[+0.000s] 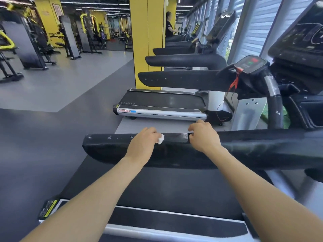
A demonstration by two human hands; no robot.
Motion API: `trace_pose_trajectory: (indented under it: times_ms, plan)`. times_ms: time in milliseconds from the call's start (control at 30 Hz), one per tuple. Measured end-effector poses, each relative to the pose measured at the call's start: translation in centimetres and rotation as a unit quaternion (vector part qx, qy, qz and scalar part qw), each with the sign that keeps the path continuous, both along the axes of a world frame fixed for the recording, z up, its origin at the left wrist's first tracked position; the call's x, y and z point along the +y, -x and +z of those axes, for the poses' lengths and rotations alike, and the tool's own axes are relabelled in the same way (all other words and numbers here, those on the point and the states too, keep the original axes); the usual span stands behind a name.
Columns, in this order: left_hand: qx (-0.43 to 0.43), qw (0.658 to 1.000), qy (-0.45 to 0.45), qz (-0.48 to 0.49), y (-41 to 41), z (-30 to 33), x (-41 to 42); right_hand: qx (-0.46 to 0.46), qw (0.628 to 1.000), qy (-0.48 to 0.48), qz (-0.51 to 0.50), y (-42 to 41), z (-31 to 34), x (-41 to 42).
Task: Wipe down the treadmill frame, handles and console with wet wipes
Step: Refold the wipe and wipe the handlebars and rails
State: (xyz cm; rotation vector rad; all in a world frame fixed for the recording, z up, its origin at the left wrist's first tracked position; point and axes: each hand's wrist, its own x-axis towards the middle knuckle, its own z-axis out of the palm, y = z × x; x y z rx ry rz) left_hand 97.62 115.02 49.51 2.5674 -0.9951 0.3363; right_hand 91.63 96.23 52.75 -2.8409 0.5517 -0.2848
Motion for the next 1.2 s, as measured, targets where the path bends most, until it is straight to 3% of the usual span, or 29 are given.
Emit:
trace_pose_trajectory:
  times_ms: [167, 300, 467, 633, 733, 833, 1033, 1200]
  plan:
    - [0.081, 0.987, -0.027, 0.139, -2.2, 0.5, 4.1, 0.034, 0.999, 0.016, 0.009, -1.3, 0.0, 0.6]
    - [0.124, 0.97, 0.007, 0.208, -1.8, 0.9, 2.9, 0.025, 0.999, 0.028, 0.02, -1.5, -0.3, 0.7]
    - [0.057, 0.977, 0.022, 0.203, 0.4, 0.8, -1.4, 0.03, 0.998, 0.047, 0.019, -1.5, -0.3, 0.9]
    - [0.068, 0.991, 0.03, 0.111, 0.5, 0.6, -1.8, 0.039, 0.997, 0.064, 0.014, -1.5, -0.1, 1.2]
    - [0.072, 0.986, -0.009, 0.152, -1.0, 1.2, 1.5, 0.028, 0.998, 0.051, 0.011, -1.5, -0.3, 0.8]
    - [0.077, 0.969, 0.016, 0.235, -3.1, 1.1, 3.9, 0.018, 0.999, 0.042, 0.008, -1.6, -0.4, 0.7]
    - [0.037, 0.995, 0.04, 0.086, 0.8, 1.0, -4.7, 0.003, 1.0, 0.013, 0.006, -1.7, -0.7, 0.3]
    - [0.052, 0.996, 0.008, 0.075, -0.5, 1.5, -0.6, 0.0, 1.0, 0.014, 0.004, -1.3, -0.6, 0.4]
